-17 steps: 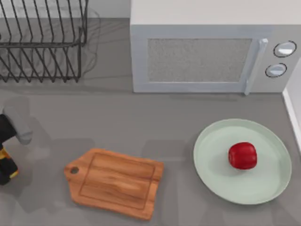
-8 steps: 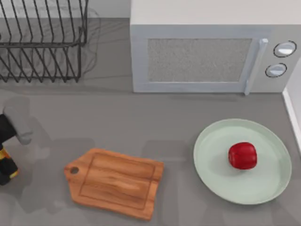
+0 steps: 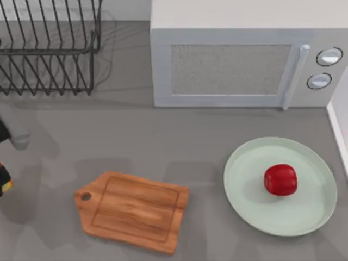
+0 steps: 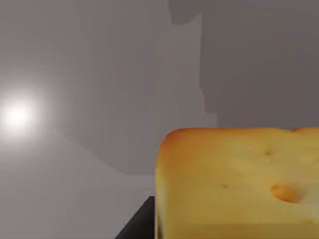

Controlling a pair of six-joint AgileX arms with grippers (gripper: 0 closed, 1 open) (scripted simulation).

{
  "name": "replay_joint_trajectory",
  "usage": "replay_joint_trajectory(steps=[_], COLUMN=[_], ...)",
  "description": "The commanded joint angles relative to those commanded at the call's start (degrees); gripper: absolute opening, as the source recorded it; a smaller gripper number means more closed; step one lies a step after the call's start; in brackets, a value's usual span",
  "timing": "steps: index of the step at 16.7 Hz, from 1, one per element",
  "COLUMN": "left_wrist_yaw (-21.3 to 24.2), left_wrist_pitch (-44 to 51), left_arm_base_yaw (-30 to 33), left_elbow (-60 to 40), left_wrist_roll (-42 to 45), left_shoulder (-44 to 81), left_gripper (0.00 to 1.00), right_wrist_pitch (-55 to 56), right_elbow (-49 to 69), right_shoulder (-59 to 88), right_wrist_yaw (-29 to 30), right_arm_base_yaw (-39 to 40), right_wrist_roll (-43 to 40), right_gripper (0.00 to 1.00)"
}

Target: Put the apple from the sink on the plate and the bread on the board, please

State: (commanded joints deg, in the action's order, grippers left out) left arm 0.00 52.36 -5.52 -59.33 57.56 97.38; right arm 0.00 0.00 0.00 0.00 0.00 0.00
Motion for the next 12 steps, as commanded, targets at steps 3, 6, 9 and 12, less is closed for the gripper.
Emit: replay_joint_trajectory(steps=[3, 6, 9, 12], left_wrist_yaw=[0.0, 0.0, 0.0, -0.05], left_wrist_pitch=[7.78, 12.13, 12.43, 12.32], left_arm_base_yaw=[0.06, 0.09, 0.09, 0.33], left_elbow=[-4.5, -7.46, -7.69, -7.55], left_wrist_roll=[-0.21, -0.44, -0.46, -0.86], left_shoulder=[-2.94, -5.09, -5.25, -4.99], left_gripper=[0.0, 0.0, 0.0, 0.0], right_wrist_pitch=[0.0, 0.0, 0.0, 0.0], right_elbow=[0.0, 0.0, 0.0, 0.0], right_shoulder=[0.0, 0.0, 0.0, 0.0], right_wrist_yaw=[0.0, 0.0, 0.0, 0.0], right_arm_base_yaw=[0.0, 0.0, 0.0, 0.0], right_wrist_roll=[0.0, 0.0, 0.0, 0.0], right_gripper=[1.0, 1.0, 1.0, 1.0])
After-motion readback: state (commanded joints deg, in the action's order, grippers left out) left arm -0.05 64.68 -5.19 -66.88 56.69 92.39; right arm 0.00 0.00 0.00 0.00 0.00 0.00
